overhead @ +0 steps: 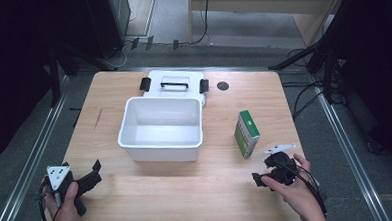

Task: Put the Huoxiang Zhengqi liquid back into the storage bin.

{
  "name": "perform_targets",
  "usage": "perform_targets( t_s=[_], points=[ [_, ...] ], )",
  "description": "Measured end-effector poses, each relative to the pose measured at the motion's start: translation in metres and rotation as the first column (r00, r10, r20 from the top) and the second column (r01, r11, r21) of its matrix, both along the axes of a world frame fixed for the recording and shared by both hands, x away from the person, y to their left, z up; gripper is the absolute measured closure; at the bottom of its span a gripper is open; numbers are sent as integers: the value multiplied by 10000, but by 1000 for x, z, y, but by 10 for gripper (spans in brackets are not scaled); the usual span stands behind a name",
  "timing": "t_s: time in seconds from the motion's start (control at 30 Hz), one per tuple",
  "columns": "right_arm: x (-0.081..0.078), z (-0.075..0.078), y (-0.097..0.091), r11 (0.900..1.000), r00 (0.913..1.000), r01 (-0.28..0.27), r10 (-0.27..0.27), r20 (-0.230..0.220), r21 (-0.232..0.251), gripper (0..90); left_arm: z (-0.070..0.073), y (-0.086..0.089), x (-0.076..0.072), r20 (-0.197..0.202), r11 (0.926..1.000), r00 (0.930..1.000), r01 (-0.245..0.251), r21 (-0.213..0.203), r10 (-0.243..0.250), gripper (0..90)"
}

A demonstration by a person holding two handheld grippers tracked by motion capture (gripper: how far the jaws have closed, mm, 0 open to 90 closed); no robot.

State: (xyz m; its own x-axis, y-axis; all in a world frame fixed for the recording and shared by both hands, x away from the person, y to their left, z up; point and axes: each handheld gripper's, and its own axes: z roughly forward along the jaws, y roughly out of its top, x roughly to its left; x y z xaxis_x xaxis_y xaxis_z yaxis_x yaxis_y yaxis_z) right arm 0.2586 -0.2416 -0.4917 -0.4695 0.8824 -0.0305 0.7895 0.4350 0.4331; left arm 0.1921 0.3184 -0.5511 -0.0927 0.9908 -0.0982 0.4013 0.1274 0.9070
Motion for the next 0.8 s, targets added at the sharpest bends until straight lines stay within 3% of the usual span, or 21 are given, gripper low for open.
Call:
perform_targets(
  t_s=[0.2, 0.3, 0.43, 0.57, 0.8],
  points=[
    [13, 16, 18, 9935, 9922, -268, 129, -1238, -1111, 163, 0, 1, 0, -1, 9999, 10000, 10, -106, -10, 10],
    [19, 22, 27, 9838, 9882, -456, 189, -1523, -1733, 190, 0, 0, 0, -3, 10000, 10000, -8, -89, 8, 10],
    [26, 32, 37, 9804, 9806, -599, 226, -1947, -1877, 203, 0, 1, 0, -15, 9999, 10000, -41, -123, 41, 10],
    [36, 41, 40, 9821, 9660, -548, 65, -2584, -1801, 229, 0, 1, 1, -18, 9999, 10000, -57, -113, 57, 10],
    [49, 58, 44, 9869, 9641, -301, -131, -2652, -1584, 295, 0, 1, 1, -11, 9999, 10000, -22, -130, 22, 10]
  ],
)
